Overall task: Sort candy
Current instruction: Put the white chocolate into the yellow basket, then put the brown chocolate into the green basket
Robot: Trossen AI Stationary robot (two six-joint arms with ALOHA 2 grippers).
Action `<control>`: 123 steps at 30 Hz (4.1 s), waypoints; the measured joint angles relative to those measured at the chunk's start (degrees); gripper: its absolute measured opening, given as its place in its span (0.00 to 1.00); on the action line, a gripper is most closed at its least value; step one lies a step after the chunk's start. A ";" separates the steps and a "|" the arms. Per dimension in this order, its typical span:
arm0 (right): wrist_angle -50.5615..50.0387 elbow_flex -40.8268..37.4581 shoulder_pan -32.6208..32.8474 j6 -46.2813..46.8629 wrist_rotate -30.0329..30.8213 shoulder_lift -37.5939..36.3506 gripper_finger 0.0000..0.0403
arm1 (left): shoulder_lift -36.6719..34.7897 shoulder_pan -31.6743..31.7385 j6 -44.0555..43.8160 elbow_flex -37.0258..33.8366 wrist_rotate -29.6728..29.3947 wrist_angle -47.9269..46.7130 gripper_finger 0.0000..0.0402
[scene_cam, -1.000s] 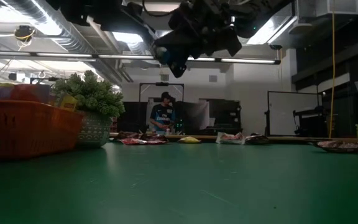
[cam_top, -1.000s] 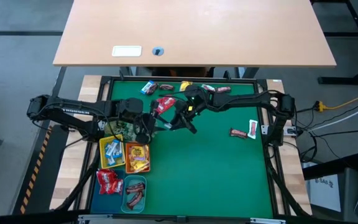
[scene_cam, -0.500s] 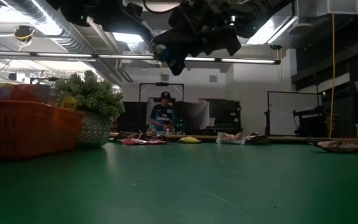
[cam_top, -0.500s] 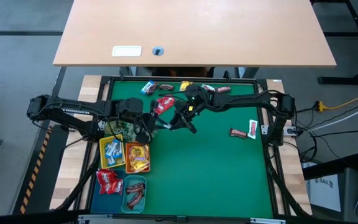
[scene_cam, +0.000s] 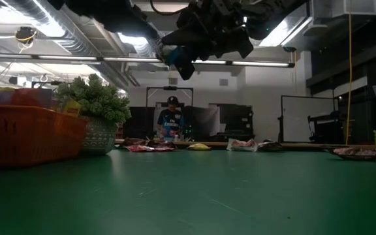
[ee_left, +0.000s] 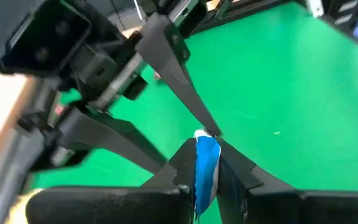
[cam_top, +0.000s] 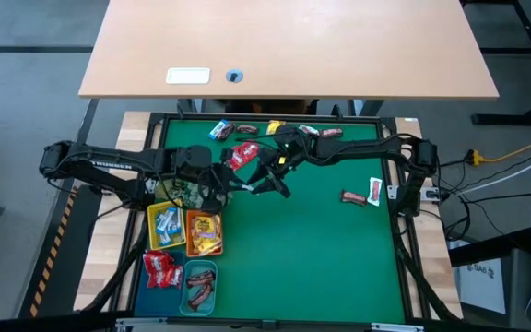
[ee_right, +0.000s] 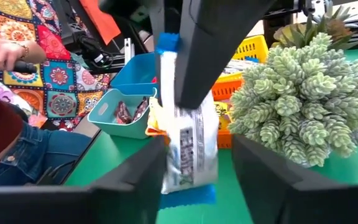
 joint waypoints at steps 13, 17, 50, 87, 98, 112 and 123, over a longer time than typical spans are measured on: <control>-2.55 0.00 -0.01 0.11 -0.30 0.00 0.65 | -10.35 -3.34 -27.76 0.07 16.95 -33.42 0.08; -5.74 0.00 -0.01 -0.24 -0.38 0.00 0.64 | -11.57 -6.12 -40.67 0.07 21.07 -51.17 0.08; -9.28 0.00 -0.01 -3.54 29.66 0.00 0.64 | -11.51 -11.98 -54.41 0.00 3.49 -58.96 0.30; -70.00 -13.78 13.52 13.46 44.55 -18.96 0.64 | -11.48 -11.89 -21.91 0.00 -18.09 -17.16 0.30; -68.72 -29.00 13.54 21.14 45.67 -32.93 0.64 | -11.48 -11.89 -21.95 0.00 -18.38 -16.88 0.30; -64.66 -39.75 13.48 21.91 48.98 -36.57 0.64 | -11.48 -11.89 -21.97 0.00 -19.95 -16.84 0.30; -59.14 -41.22 13.48 25.42 51.11 -36.57 0.63 | -11.48 -11.89 -21.97 0.00 -19.95 -16.79 0.30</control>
